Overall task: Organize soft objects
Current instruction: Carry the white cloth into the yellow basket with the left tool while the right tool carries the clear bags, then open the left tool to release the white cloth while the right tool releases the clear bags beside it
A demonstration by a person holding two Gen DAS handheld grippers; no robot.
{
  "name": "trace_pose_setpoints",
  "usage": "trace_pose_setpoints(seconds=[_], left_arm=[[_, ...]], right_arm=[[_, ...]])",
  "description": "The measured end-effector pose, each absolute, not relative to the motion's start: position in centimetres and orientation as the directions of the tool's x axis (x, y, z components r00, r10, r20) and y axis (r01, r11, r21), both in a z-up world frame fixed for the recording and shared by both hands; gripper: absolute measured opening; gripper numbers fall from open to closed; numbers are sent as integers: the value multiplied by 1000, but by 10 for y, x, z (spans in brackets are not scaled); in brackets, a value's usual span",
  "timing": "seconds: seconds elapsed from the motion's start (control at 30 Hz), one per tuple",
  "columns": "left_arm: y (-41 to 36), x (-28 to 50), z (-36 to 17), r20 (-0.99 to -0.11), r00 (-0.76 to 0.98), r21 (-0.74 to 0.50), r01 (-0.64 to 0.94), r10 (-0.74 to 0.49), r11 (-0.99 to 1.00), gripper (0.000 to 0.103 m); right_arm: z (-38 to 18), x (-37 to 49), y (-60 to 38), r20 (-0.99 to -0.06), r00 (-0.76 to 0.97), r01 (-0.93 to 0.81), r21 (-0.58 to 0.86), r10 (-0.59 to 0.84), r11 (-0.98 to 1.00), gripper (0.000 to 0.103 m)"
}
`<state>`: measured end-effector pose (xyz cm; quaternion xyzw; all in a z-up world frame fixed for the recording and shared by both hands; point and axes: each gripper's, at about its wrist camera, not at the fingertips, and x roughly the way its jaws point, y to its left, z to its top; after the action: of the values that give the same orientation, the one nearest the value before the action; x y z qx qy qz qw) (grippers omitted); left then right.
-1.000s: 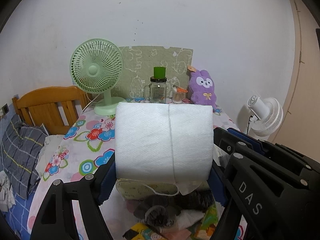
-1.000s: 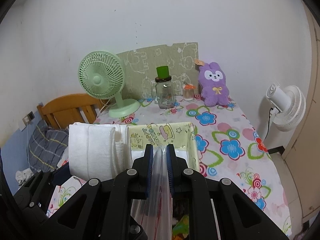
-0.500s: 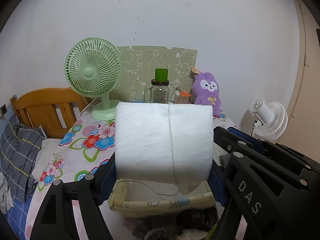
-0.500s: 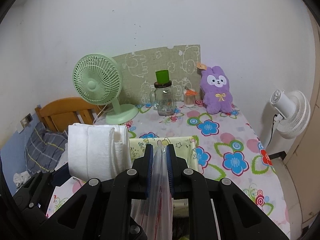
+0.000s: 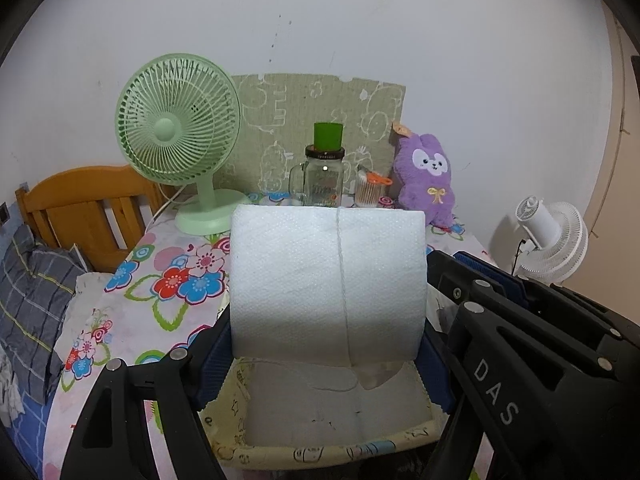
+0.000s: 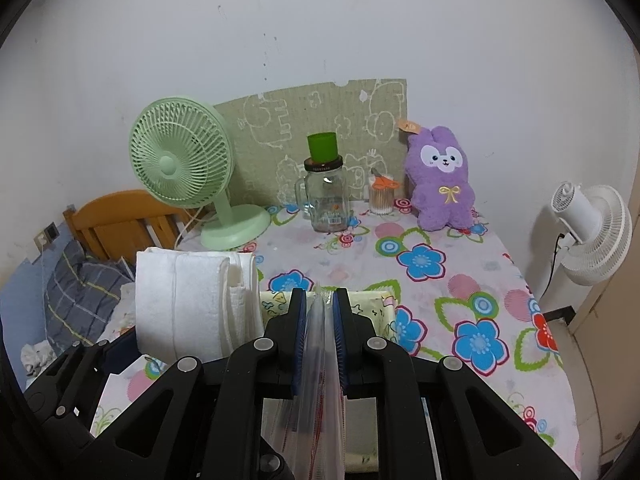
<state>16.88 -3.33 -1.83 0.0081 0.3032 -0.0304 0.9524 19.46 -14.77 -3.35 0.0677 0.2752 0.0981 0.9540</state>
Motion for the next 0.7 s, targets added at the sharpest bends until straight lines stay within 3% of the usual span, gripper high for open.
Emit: trace_pose_setpoints(seconds=[0.63, 0.7], left_arm=[[-31, 199, -55, -676, 736, -15, 36, -37, 999, 85], [-30, 200, -57, -682, 730, -14, 33, -34, 999, 88]], right_arm=[[-75, 236, -143, -607, 760, -147, 188, 232, 971, 16], [-78, 239, -143, -611, 758, -141, 187, 227, 972, 21]])
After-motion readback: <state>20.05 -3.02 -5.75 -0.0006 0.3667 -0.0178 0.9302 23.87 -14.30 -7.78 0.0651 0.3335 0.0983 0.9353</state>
